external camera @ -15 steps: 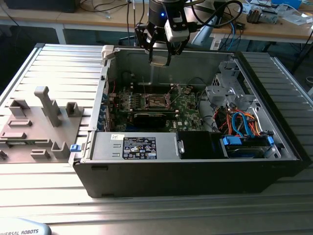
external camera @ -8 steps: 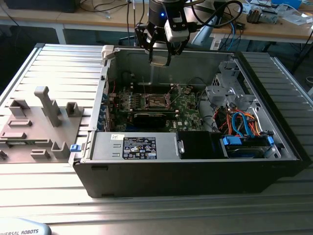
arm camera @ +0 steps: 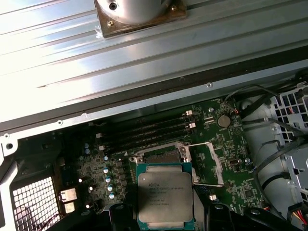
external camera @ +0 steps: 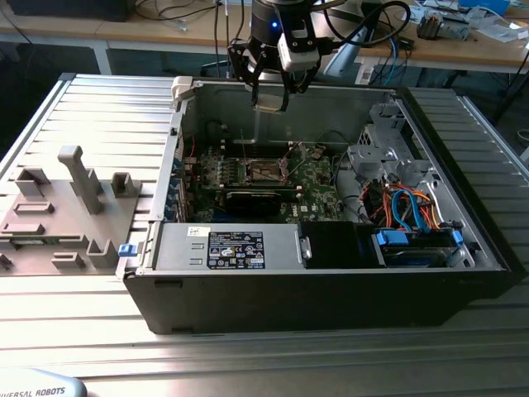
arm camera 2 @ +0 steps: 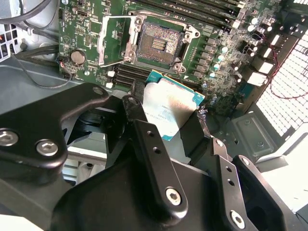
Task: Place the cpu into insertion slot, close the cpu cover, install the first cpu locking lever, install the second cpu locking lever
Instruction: 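Place the cpu into insertion slot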
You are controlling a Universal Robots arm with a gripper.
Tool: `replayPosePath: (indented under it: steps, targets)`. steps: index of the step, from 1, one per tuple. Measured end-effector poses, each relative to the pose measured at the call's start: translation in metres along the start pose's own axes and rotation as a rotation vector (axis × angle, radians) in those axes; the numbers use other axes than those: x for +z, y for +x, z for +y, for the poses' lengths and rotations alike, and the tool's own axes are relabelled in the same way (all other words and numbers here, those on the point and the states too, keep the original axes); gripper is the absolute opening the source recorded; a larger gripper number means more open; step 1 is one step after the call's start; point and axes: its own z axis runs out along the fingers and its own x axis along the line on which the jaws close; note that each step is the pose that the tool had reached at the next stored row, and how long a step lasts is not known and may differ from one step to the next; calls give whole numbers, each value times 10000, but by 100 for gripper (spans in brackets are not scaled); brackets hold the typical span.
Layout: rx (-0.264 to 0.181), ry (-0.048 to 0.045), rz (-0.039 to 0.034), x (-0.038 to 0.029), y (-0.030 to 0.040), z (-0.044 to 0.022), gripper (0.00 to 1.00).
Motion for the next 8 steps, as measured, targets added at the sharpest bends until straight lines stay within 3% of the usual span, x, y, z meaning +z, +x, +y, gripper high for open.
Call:
replayPosePath:
  steps: [8]
  targets:
    - [48, -1, -4, 1, 0, 0, 54]
